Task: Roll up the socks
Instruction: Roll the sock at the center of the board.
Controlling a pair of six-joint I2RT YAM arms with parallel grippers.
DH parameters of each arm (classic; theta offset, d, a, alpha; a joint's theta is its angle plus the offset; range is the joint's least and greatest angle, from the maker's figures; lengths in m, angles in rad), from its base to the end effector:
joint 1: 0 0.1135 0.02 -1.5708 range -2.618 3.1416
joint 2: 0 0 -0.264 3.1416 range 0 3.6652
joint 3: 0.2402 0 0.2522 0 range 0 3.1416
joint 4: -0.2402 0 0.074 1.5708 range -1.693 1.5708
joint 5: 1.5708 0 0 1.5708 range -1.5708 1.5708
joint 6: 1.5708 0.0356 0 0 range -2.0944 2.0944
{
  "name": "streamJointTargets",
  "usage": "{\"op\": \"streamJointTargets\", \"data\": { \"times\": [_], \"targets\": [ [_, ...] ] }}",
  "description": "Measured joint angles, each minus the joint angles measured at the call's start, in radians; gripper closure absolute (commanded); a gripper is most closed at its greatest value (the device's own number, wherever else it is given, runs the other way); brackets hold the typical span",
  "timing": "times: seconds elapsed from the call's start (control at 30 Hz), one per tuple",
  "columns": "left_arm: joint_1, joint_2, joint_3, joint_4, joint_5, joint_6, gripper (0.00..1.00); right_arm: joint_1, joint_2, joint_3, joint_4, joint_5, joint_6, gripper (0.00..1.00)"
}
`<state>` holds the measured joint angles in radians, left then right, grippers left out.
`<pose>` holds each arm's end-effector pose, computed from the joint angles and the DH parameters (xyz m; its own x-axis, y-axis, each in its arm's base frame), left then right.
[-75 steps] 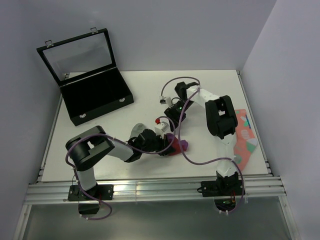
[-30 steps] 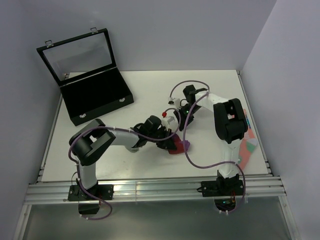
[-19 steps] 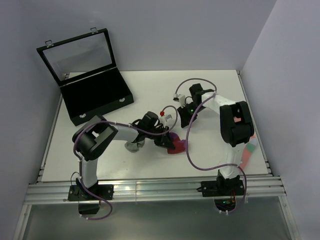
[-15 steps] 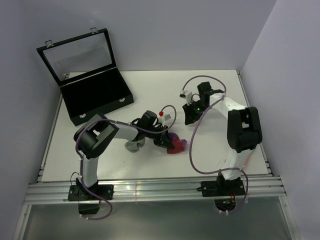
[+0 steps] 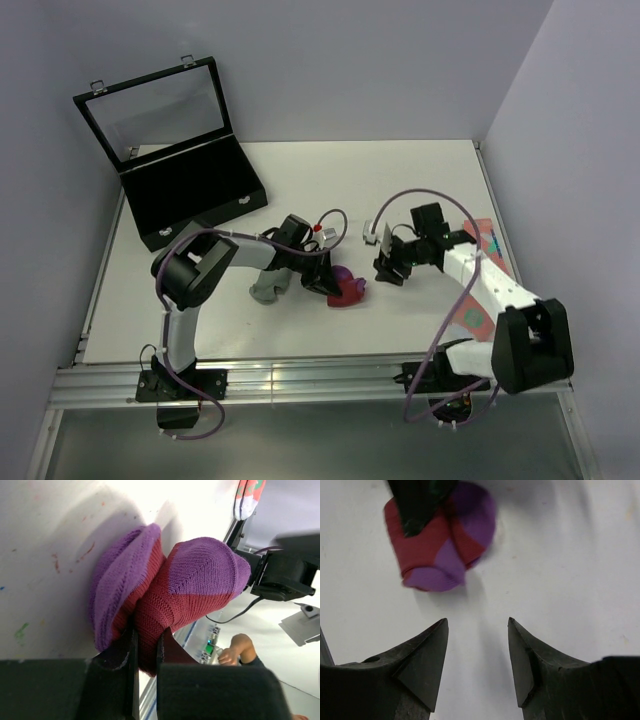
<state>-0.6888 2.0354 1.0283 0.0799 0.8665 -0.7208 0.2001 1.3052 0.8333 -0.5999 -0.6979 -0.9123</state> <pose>0.2747 -0.2613 0.0969 -0.9686 0.2439 -0.0485 0.1668 0.4927 -0.8540 0.2352 0.0710 0.2214 -0.1678 -0.6524 -0.7391 -0.9582 0.2841 -0.0332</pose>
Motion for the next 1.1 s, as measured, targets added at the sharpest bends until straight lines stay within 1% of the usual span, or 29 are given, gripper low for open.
{"op": "streamJointTargets", "data": {
  "times": [0.07,0.2,0.33,0.47,0.6,0.87,1.1],
  "targets": [
    [0.005,0.005,0.012,-0.030,0.007,0.002,1.00,0.034,-0.077,-0.088,0.039,0.008,-0.047,0.37],
    [0.008,0.016,0.034,-0.073,0.014,0.004,1.00,0.109,-0.223,-0.192,0.074,0.033,-0.106,0.36],
    [0.010,0.024,0.050,-0.100,0.022,0.006,1.00,0.208,-0.288,-0.224,0.128,0.066,-0.137,0.35],
    [0.011,0.025,0.052,-0.119,0.028,0.012,1.00,0.307,-0.328,-0.292,0.186,0.107,-0.153,0.33],
    [0.015,0.034,0.058,-0.126,0.043,0.015,1.00,0.385,-0.341,-0.341,0.213,0.153,-0.163,0.32],
    [0.021,0.044,0.067,-0.143,0.065,0.027,1.00,0.504,-0.338,-0.386,0.336,0.266,-0.167,0.32],
    [0.025,0.050,0.076,-0.163,0.073,0.031,1.00,0.581,-0.256,-0.408,0.424,0.347,-0.172,0.33]
  ]
}}
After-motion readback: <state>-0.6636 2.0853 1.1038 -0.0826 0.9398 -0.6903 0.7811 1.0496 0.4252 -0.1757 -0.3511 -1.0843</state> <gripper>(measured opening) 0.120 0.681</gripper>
